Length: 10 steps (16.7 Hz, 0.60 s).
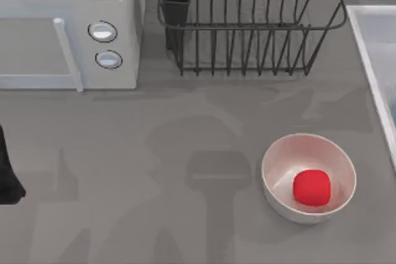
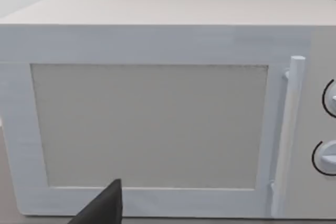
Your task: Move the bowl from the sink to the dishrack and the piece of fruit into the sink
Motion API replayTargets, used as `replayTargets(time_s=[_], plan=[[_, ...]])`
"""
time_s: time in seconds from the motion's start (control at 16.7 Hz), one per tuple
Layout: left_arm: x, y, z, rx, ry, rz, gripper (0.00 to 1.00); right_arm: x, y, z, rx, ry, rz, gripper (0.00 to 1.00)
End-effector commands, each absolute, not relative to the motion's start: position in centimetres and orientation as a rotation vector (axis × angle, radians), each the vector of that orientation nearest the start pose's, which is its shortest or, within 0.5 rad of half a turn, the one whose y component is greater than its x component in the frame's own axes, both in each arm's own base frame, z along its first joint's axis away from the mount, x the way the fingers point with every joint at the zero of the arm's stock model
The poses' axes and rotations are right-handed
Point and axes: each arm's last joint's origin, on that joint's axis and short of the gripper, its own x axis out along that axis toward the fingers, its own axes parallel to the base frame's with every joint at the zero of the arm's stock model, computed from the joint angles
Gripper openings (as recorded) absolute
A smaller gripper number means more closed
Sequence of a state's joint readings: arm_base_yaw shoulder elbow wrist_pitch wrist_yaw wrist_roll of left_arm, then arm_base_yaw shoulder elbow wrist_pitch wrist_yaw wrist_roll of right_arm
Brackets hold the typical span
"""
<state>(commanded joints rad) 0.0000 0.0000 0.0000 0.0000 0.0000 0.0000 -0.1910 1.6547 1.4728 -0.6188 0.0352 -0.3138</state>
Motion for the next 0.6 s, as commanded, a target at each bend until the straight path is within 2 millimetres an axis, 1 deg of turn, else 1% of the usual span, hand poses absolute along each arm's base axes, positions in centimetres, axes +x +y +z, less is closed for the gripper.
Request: replayTargets(time_s=[0.12, 0.24, 0.3, 0.36, 0.48, 0.54, 0.6], plan=[[10.6, -0.1, 16.0, 0.000, 0.000, 0.000, 1.00, 38.4, -8.1, 29.4, -0.228, 0.906, -0.080, 1.00], [10.6, -0.1, 16.0, 0.000, 0.000, 0.000, 1.00, 40.7, -9.2, 27.0, -0.203, 1.021, -0.059, 1.00], [10.6, -0.1, 16.0, 0.000, 0.000, 0.000, 1.00, 41.9, -9.7, 25.3, -0.187, 1.091, -0.039, 1.00], [10.6, -0.1, 16.0, 0.000, 0.000, 0.000, 1.00, 43.0, -10.2, 23.0, -0.168, 1.176, -0.013, 1.00], [10.6, -0.1, 16.0, 0.000, 0.000, 0.000, 1.00, 44.6, -11.1, 18.4, -0.126, 1.341, 0.038, 1.00], [10.6, -0.1, 16.0, 0.000, 0.000, 0.000, 1.00, 45.1, -11.6, 16.6, -0.105, 1.407, 0.058, 1.00], [10.6, -0.1, 16.0, 0.000, 0.000, 0.000, 1.00, 45.5, -12.2, 15.4, -0.086, 1.454, 0.070, 1.00]])
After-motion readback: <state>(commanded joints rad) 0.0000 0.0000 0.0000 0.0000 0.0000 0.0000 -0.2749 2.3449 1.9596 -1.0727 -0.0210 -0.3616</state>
